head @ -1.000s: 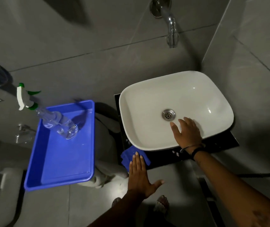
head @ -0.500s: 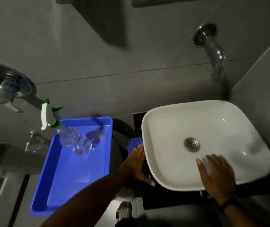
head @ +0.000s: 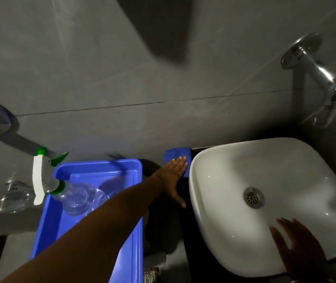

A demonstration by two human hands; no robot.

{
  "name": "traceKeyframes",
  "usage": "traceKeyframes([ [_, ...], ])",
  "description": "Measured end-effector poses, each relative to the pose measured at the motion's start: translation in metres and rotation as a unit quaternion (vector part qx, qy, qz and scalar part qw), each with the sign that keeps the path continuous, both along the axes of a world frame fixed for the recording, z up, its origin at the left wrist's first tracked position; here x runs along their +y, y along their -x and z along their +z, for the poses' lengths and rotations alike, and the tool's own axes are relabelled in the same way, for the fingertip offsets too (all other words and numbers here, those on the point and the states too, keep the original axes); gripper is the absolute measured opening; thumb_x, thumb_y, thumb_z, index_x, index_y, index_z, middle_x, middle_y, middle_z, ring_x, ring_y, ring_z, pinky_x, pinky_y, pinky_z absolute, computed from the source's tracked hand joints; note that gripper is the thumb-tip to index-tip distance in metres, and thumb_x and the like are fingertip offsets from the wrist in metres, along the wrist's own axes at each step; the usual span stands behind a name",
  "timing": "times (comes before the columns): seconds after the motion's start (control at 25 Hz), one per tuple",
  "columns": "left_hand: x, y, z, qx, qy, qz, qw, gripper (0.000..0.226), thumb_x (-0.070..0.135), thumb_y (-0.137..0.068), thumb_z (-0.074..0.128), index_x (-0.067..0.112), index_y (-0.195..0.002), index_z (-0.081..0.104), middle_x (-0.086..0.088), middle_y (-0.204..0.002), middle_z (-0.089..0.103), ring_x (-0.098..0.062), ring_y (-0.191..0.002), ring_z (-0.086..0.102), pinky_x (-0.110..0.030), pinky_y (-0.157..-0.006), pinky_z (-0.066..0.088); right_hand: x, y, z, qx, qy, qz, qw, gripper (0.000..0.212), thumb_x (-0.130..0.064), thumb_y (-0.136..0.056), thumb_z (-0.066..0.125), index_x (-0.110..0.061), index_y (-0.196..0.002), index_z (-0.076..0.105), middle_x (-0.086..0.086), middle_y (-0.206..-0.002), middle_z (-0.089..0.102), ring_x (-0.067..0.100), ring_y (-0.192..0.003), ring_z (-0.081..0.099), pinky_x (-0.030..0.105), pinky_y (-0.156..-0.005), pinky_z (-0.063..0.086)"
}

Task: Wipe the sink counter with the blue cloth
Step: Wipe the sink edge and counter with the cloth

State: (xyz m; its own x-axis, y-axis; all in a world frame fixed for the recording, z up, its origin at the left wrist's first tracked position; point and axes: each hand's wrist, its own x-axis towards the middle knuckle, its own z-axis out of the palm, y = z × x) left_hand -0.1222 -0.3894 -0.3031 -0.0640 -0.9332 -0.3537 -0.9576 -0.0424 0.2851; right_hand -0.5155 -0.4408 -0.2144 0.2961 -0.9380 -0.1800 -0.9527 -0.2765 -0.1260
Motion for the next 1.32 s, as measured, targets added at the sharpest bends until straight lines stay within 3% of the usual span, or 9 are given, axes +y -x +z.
traceKeyframes([
  [0.2, 0.073, 0.06, -0.003, -0.036, 0.111, 0.044, 0.992, 0.144, 0.076, -0.055, 0.073, 0.003, -0.15, -0.005, -0.016, -0.155, -0.023, -0.031, -0.149, -0.013, -0.032, -0.113, -0.028, 0.003, 0.002, 0.006, 0.032, -0.009, 0.002, 0.999, 0.065, -0.059, -0.079, 0.039, -0.014, -0.118, 0.065, 0.01, -0.128, 0.065, 0.031, -0.128, 0.051, 0.051, -0.108, 0.04],
  [0.4, 0.153, 0.144, -0.014, 0.123, 0.099, 0.124, 0.98, 0.035, 0.017, -0.105, 0.012, 0.017, -0.121, 0.043, -0.031, -0.159, 0.001, -0.043, -0.147, 0.011, -0.031, -0.113, 0.031, 0.004, 0.003, 0.004, -0.032, 0.033, 0.002, 0.999, 0.087, -0.074, -0.075, 0.022, -0.009, -0.105, 0.072, 0.016, -0.11, 0.072, 0.037, -0.113, 0.061, 0.053, -0.098, 0.049],
  [0.52, 0.183, 0.207, -0.003, 0.045, 0.108, 0.154, 0.981, 0.046, 0.002, -0.1, 0.006, 0.018, -0.108, 0.048, -0.003, -0.119, 0.072, -0.031, -0.127, 0.046, -0.035, -0.11, 0.036, 0.012, -0.002, 0.017, -0.096, 0.054, 0.04, 0.993, 0.085, -0.068, -0.081, 0.024, -0.001, -0.104, 0.071, 0.022, -0.11, 0.071, 0.041, -0.112, 0.06, 0.056, -0.097, 0.048],
  [0.72, 0.203, 0.249, 0.063, 0.162, 0.042, 0.211, 0.963, 0.055, 0.044, -0.102, 0.011, 0.014, -0.135, 0.043, -0.022, -0.16, -0.008, -0.025, -0.148, 0.026, -0.026, -0.111, 0.031, 0.104, 0.039, -0.011, -0.253, 0.129, -0.031, 0.958, 0.043, -0.034, -0.09, 0.044, 0.0, -0.107, 0.065, 0.023, -0.118, 0.06, 0.04, -0.109, 0.055, 0.05, -0.096, 0.044],
  [0.88, 0.197, 0.235, 0.097, 0.211, 0.175, 0.265, 0.925, 0.083, 0.063, -0.086, 0.054, 0.009, -0.147, 0.037, -0.008, -0.156, 0.036, -0.023, -0.144, 0.035, -0.046, -0.12, 0.025, 0.187, 0.026, -0.053, -0.256, 0.099, 0.19, 0.943, 0.046, -0.041, -0.092, 0.037, -0.01, -0.111, 0.064, 0.022, -0.11, 0.07, 0.037, -0.103, 0.064, 0.04, -0.097, 0.038],
  [1.0, 0.148, 0.219, 0.118, 0.164, 0.268, 0.29, 0.904, 0.092, 0.071, -0.089, 0.034, 0.011, -0.154, 0.012, -0.007, -0.165, 0.008, -0.018, -0.152, 0.003, -0.034, -0.123, -0.005, 0.202, -0.021, -0.072, -0.174, -0.065, 0.309, 0.933, 0.072, -0.05, -0.087, 0.039, -0.016, -0.148, 0.023, 0.013, -0.157, 0.026, 0.03, -0.147, 0.018, 0.04, -0.121, 0.012],
  [1.08, 0.105, 0.218, 0.117, 0.108, 0.22, 0.305, 0.92, 0.102, 0.078, -0.084, 0.026, 0.011, -0.154, -0.003, -0.011, -0.164, -0.009, -0.02, -0.151, -0.013, -0.036, -0.121, -0.014, 0.201, -0.041, -0.088, -0.104, -0.092, 0.308, 0.941, 0.075, -0.052, -0.089, 0.028, -0.013, -0.15, 0.01, 0.013, -0.16, 0.011, 0.033, -0.146, -0.002, 0.047, -0.122, 0.011],
  [1.2, 0.071, 0.238, 0.102, 0.012, 0.132, 0.304, 0.944, 0.11, 0.08, -0.077, 0.023, 0.003, -0.153, 0.004, -0.021, -0.163, 0.0, -0.031, -0.152, -0.003, -0.049, -0.122, -0.004, 0.182, -0.021, -0.102, -0.066, -0.093, 0.32, 0.941, 0.069, -0.046, -0.091, 0.024, -0.008, -0.148, 0.014, 0.01, -0.151, 0.04, 0.029, -0.142, 0.024, 0.048, -0.113, 0.033],
  [1.32, 0.067, 0.241, 0.085, -0.026, 0.123, 0.324, 0.938, 0.112, 0.081, -0.076, 0.025, -0.002, -0.151, 0.014, -0.025, -0.162, 0.008, -0.034, -0.151, 0.006, -0.054, -0.123, 0.006, 0.15, 0.045, -0.107, -0.113, -0.102, 0.322, 0.934, 0.081, -0.064, -0.08, 0.047, -0.016, -0.144, 0.034, 0.0, -0.147, 0.047, 0.019, -0.14, 0.035, 0.035, -0.114, 0.02],
])
